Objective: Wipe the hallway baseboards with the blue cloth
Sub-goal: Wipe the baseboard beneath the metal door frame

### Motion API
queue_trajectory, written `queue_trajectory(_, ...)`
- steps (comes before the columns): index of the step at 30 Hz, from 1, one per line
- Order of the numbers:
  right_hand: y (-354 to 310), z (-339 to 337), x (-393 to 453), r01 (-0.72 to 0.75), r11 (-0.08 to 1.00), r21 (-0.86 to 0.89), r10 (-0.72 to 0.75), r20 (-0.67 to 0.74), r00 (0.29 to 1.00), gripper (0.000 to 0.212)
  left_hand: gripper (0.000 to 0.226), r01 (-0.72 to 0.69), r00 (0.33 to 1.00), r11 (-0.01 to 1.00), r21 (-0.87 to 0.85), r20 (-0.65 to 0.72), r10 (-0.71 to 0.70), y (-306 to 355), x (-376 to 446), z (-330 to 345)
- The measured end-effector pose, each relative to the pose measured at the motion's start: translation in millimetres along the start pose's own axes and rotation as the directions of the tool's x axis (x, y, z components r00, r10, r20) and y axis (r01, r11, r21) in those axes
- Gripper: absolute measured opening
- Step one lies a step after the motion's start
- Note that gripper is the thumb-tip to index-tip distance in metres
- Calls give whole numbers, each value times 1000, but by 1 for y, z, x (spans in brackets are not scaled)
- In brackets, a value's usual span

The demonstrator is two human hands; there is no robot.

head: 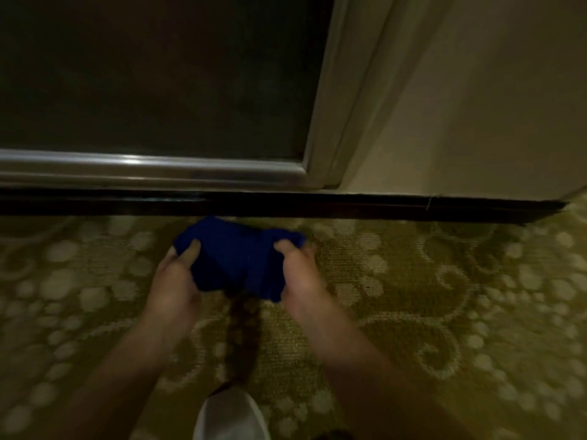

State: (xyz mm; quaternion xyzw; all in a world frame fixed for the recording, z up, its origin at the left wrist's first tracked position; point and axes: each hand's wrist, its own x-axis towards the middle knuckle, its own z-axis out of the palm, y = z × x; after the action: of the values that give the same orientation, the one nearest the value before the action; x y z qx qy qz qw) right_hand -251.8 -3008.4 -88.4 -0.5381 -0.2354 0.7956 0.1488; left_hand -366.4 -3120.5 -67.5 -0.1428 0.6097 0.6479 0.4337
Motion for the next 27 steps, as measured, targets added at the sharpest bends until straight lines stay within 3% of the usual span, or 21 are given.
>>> queue_trajectory(2, 14, -1, -18, -64, 998, -24, 64, 6, 998, 44, 48, 5, 1000, 974, 227, -20, -1, 23, -15, -27)
queue_trajectory(4, 15, 6, -34, -97, 994, -58, 98, 17, 995, 43, 34, -5, 999, 889, 459, 32, -12, 55, -32, -51)
queue_trajectory(6, 8, 23, -46, -68, 994, -80, 73, 66, 995, 36, 35, -72, 993, 825, 560, 120, 5, 90, -51, -67)
queue_trajectory(9, 2, 59, -55, 12, 997, -78, -2, 126, 992, 33, 17, -224, 967, 829, 513, 224, 123, 122, -67, -69)
queue_trajectory(12, 14, 83, -48, 32, 997, -68, -24, 108, 994, 40, 11, -233, 972, 846, 479, 129, 195, 112, -37, -81)
queue_trajectory(17, 35, 107, -10, 165, 986, -10, -163, 75, 984, 44, 20, -260, 964, 923, 285, 128, 232, 96, 24, -108)
queue_trajectory(22, 65, 121, 25, 158, 984, -88, -162, -37, 986, 37, 28, -89, 985, 959, 269, 165, 46, 82, 72, -122)
queue_trajectory(27, 81, 129, 42, 219, 964, -149, -234, -95, 968, 39, 27, -53, 991, 977, 209, 129, 26, 86, 105, -124)
